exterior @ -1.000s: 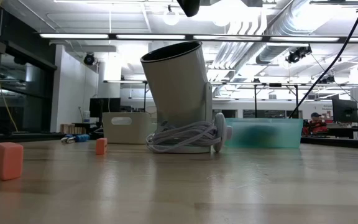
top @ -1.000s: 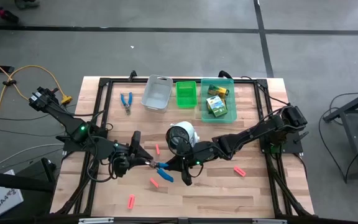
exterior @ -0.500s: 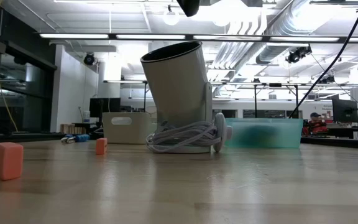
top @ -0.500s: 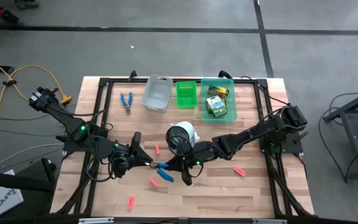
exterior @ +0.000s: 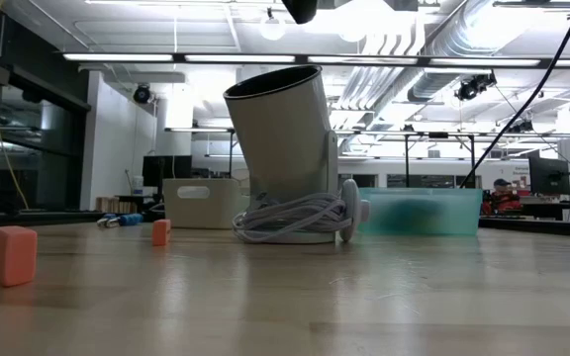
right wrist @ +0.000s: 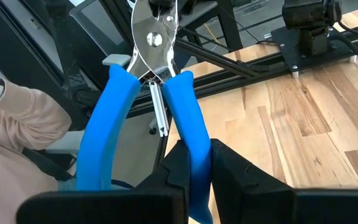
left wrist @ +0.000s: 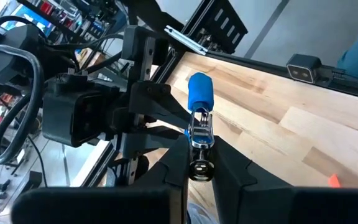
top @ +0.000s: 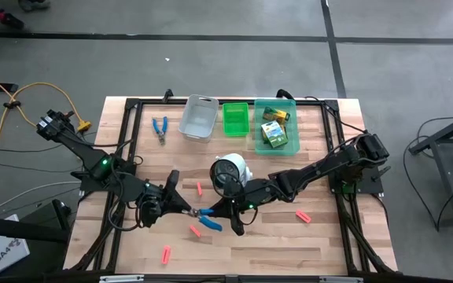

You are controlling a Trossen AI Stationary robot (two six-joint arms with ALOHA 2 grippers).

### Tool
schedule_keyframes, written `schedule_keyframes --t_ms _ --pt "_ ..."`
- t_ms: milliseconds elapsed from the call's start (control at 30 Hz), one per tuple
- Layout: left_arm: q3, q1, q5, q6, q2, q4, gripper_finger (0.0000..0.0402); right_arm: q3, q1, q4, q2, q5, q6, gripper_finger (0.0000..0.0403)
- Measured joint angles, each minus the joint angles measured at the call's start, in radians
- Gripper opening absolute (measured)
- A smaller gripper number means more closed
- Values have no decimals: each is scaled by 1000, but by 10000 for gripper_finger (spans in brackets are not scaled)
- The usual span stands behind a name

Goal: Pick & Place School Supplies
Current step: Put the blue hole puncher into the gray bin

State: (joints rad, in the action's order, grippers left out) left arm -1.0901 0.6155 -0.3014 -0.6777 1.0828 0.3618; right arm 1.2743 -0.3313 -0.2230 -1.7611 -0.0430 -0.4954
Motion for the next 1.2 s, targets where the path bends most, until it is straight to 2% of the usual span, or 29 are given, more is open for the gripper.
schedule_keyframes --t_ms 233,533,900,1000,1200 --pt "0 0 1 -2 0 1 36 0 2 -2 0 36 1 41" --pt "0 0 0 -3 0 3 35 1 2 6 0 74 2 98" --pt "0 18 -22 17 0 33 35 1 11 116 0 199 -29 156" --pt "0 19 -74 24 -2 59 35 1 12 138 0 219 -65 165" --pt "-1 17 -286 108 -37 152 35 1 10 203 0 237 -144 168"
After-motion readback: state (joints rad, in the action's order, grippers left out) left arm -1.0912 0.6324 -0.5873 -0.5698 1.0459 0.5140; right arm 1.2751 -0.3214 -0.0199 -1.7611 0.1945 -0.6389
